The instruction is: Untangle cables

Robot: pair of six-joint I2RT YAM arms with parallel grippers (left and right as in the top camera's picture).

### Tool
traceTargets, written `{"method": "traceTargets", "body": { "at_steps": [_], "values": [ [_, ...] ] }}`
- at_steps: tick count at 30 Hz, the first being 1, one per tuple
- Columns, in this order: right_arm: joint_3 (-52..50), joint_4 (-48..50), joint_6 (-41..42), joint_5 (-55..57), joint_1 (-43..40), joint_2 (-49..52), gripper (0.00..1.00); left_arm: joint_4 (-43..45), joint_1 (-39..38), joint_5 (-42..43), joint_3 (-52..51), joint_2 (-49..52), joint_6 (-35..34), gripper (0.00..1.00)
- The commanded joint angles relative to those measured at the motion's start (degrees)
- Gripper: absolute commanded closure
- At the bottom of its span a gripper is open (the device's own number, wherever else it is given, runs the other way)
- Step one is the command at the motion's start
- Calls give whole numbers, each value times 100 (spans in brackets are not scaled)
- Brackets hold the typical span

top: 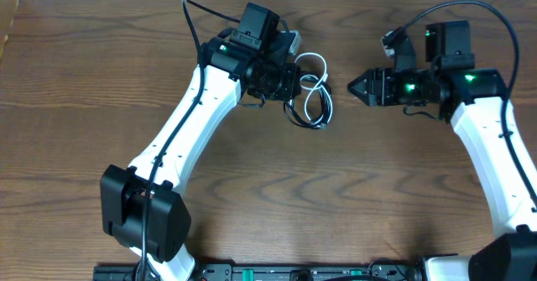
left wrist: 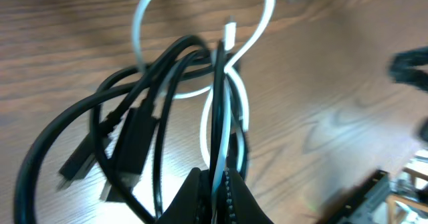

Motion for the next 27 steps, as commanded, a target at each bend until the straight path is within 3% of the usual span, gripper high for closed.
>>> {"method": "traceTargets", "body": {
  "at_steps": [1, 5, 8, 12, 27],
  "values": [
    [0, 85, 323, 76, 179, 236, 40, 125, 24, 511, 61, 11, -225, 93],
    [0, 192, 555, 205, 391, 573, 42, 271, 24, 568, 61, 11, -343, 93],
    [0, 170, 1187, 876, 507, 837, 34, 337, 24, 566, 61, 11, -487, 93],
    [0, 293, 1661, 1414, 553, 1147, 31, 442, 24, 568, 61, 11, -636, 93],
    [0, 997, 2037, 1408, 570, 1884, 36, 634, 22, 868, 61, 11, -811, 93]
  ]
}}
